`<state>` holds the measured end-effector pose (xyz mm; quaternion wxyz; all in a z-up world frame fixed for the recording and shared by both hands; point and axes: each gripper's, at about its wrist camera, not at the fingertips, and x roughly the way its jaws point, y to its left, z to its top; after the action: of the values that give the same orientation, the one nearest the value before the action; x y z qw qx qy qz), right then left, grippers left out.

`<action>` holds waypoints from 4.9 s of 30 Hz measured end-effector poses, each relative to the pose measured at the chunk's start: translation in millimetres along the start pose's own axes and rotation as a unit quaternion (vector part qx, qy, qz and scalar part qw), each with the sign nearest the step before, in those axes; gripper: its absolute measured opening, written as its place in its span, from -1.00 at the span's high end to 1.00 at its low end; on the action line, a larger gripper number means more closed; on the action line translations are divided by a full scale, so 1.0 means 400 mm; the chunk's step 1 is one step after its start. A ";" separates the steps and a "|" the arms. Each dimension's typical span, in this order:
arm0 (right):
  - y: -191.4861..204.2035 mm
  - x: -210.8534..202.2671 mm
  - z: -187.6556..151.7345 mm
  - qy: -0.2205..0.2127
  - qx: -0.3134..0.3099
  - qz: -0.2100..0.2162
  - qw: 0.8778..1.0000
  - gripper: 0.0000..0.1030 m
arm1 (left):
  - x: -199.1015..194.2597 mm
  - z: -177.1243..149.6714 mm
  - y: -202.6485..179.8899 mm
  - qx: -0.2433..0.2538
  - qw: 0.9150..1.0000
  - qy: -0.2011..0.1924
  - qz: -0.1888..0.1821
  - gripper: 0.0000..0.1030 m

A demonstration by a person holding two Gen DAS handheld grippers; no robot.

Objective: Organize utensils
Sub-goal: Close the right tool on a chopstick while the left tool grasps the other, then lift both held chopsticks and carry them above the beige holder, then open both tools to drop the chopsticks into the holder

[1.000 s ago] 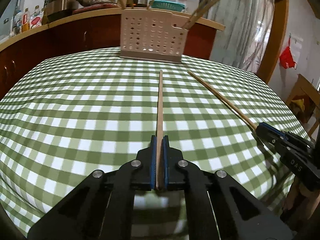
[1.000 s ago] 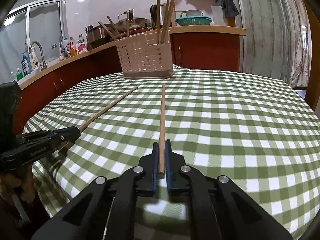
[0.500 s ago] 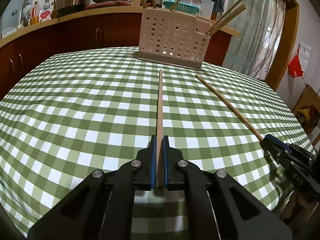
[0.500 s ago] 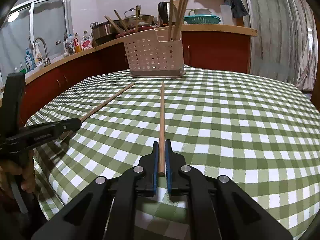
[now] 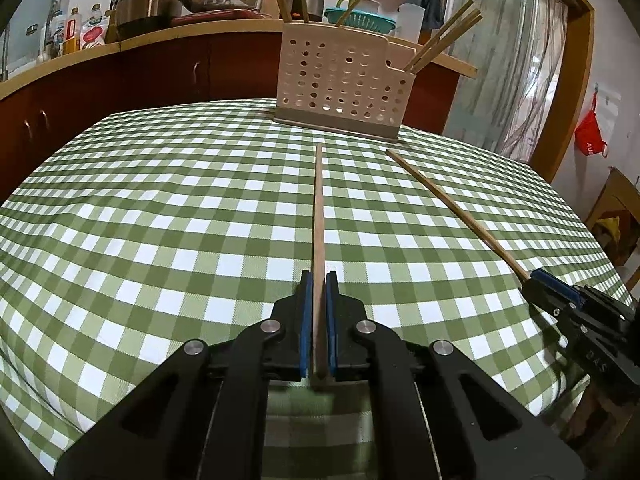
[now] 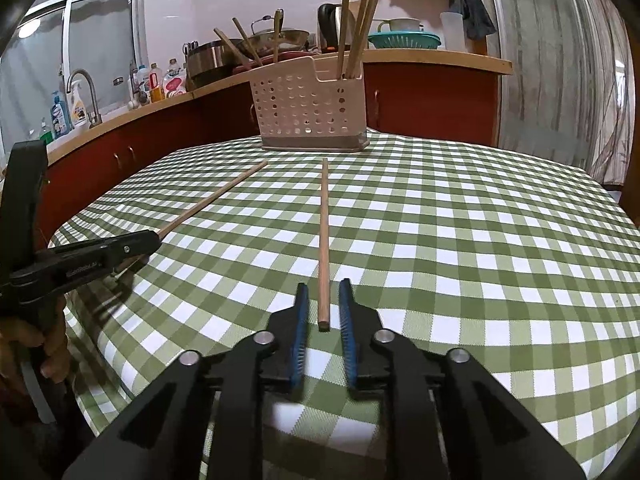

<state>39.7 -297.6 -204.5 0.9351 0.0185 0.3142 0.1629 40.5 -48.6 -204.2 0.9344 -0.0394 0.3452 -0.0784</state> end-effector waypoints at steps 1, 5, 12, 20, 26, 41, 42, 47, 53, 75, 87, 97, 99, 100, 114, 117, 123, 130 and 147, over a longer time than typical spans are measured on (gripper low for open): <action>0.002 -0.002 -0.001 0.000 -0.001 -0.001 1.000 0.83 | -0.002 -0.001 -0.001 0.000 1.000 0.000 -0.002 0.87; 0.006 -0.018 0.002 -0.008 -0.004 -0.008 1.000 0.86 | -0.008 -0.005 -0.003 0.001 1.000 0.000 -0.008 0.87; 0.008 -0.072 0.026 -0.038 -0.005 -0.021 0.999 0.86 | -0.043 0.019 -0.010 0.017 0.999 -0.033 -0.008 0.87; 0.009 -0.138 0.096 -0.079 -0.001 -0.026 0.997 0.86 | -0.105 0.080 -0.008 0.036 0.995 -0.092 0.011 0.87; 0.023 -0.171 0.146 -0.100 0.000 -0.021 0.995 0.86 | -0.158 0.121 -0.014 0.050 0.991 -0.120 0.019 0.87; 0.041 -0.212 0.265 -0.132 -0.004 -0.013 0.991 0.86 | -0.244 0.227 0.004 0.057 0.988 -0.139 0.017 0.87; 0.042 -0.209 0.274 -0.132 -0.002 -0.011 0.991 0.86 | -0.244 0.231 0.007 0.055 0.989 -0.139 0.016 0.87; 0.046 -0.187 0.314 -0.132 -0.006 -0.011 0.991 0.86 | -0.228 0.261 0.027 0.054 0.989 -0.135 0.019 0.87; 0.044 -0.151 0.364 -0.137 -0.006 -0.007 0.991 0.86 | -0.209 0.297 0.041 0.055 0.989 -0.133 0.019 0.87; 0.054 -0.092 0.449 -0.155 -0.005 0.008 0.988 0.86 | -0.156 0.403 0.068 0.048 0.987 -0.151 0.005 0.87; 0.069 -0.154 0.541 -0.214 -0.025 0.015 0.976 0.86 | -0.215 0.511 0.048 0.053 0.976 -0.210 -0.020 0.87; 0.069 -0.165 0.695 -0.286 -0.053 0.019 0.957 0.86 | -0.240 0.661 0.015 0.067 0.958 -0.278 -0.030 0.87; 0.067 -0.157 0.729 -0.298 -0.056 0.019 0.953 0.86 | -0.238 0.692 0.010 0.069 0.953 -0.292 -0.030 0.87; 0.066 -0.151 0.743 -0.302 -0.057 0.019 0.952 0.86 | -0.234 0.707 0.007 0.070 0.952 -0.296 -0.031 0.87; 0.017 0.001 0.826 -0.304 -0.043 0.014 0.952 0.86 | -0.116 0.845 -0.024 0.074 0.944 -0.321 -0.035 0.87; 0.012 0.028 0.818 -0.295 -0.039 0.016 0.955 0.86 | -0.083 0.837 -0.026 0.074 0.947 -0.311 -0.035 0.87; 0.011 0.078 0.791 -0.271 -0.037 0.014 0.962 0.86 | -0.022 0.802 -0.026 0.082 0.953 -0.291 -0.026 0.87; 0.016 0.122 0.769 -0.243 -0.042 0.008 0.969 0.86 | 0.034 0.784 -0.006 0.078 0.961 -0.265 -0.018 0.87; 0.031 0.145 0.741 -0.217 -0.040 -0.006 0.975 0.05 | 0.077 0.751 0.025 0.068 0.970 -0.233 -0.001 0.18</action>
<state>255.6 -247.5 1.1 0.9819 0.0142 0.0976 0.1616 260.4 -38.3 3.0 0.9895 0.0065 0.1115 -0.0917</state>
